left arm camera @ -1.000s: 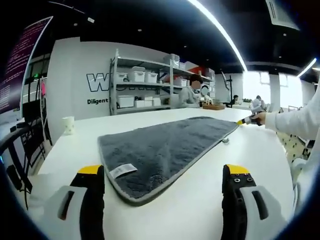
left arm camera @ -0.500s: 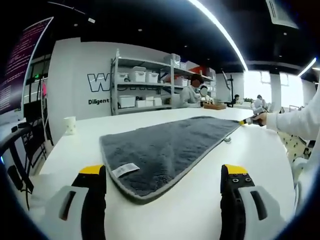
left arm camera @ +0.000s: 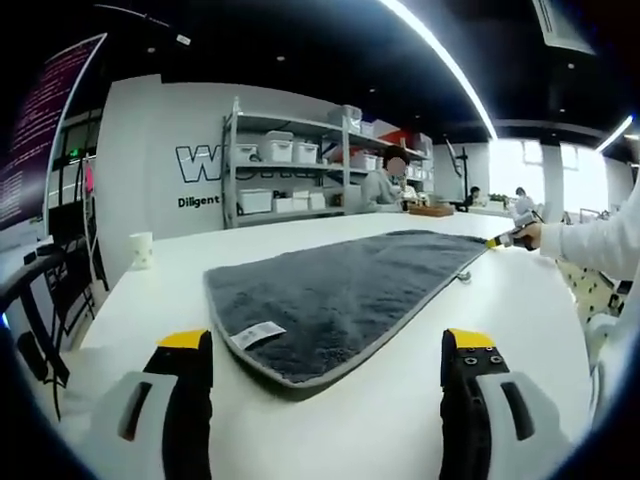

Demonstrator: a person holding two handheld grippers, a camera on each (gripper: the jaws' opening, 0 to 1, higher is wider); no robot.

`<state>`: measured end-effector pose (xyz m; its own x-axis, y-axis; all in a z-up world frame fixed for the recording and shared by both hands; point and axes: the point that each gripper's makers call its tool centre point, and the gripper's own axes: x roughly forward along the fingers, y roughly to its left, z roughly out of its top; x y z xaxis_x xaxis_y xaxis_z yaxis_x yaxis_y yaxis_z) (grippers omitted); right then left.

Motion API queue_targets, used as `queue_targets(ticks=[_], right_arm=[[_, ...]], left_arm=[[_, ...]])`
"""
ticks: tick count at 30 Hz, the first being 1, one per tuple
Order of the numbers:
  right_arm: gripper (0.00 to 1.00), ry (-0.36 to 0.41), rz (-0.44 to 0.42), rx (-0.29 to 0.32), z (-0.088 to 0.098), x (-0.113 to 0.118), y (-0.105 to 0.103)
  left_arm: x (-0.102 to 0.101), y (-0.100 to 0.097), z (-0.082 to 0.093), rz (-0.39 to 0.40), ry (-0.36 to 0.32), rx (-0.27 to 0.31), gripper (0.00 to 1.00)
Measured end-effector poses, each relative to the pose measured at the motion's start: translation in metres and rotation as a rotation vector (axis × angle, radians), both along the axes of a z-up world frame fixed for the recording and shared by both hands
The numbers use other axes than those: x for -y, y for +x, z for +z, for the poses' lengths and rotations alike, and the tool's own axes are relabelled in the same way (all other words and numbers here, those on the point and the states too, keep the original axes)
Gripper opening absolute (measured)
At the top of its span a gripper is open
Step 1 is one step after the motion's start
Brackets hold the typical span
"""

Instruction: Open the folded towel by lifting each exposed corner and separating the folded layers until the towel lies flat within the target outline without major curled edges

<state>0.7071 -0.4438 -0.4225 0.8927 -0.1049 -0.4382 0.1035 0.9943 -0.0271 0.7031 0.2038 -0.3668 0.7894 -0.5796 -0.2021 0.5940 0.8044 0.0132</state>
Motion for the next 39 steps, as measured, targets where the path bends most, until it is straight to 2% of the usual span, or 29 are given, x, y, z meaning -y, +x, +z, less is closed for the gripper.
queue_targets(ticks=[7,12,15,19,25,26,28,30,34,39], right_arm=[[0.09,0.011,-0.011,0.009,0.000,0.007,-0.009],[0.25,-0.024,-0.033,0.021,0.001,0.017,-0.011],[0.31,0.005,-0.039,0.034,0.003,0.023,-0.015],[0.37,-0.014,-0.026,0.038,0.005,0.026,-0.024],[0.47,0.023,0.016,0.104,0.025,0.023,-0.045],[0.51,0.030,0.049,0.118,0.033,0.015,-0.055],[0.57,0.023,0.079,0.128,0.039,0.009,-0.062],[0.63,-0.021,0.151,0.133,0.051,-0.003,-0.077],[0.73,-0.052,0.198,0.136,0.062,-0.019,-0.093],[0.88,-0.086,0.287,0.110,0.071,-0.056,-0.118]], left_arm=[[0.001,-0.001,0.001,0.000,-0.004,0.002,0.93],[0.002,-0.001,0.000,0.000,-0.006,-0.001,0.93],[0.001,-0.001,0.000,0.004,-0.005,0.000,0.93],[0.002,-0.001,-0.001,0.004,-0.008,-0.002,0.93],[0.001,0.000,-0.001,0.007,-0.013,-0.004,0.94],[0.001,0.000,-0.001,0.008,-0.011,-0.005,0.94],[0.001,0.001,-0.002,0.008,-0.010,-0.005,0.94],[0.001,0.001,-0.002,0.007,-0.011,-0.008,0.95],[0.002,0.001,-0.003,0.006,-0.007,-0.009,0.96],[0.001,0.002,-0.002,0.010,0.005,0.008,0.97]])
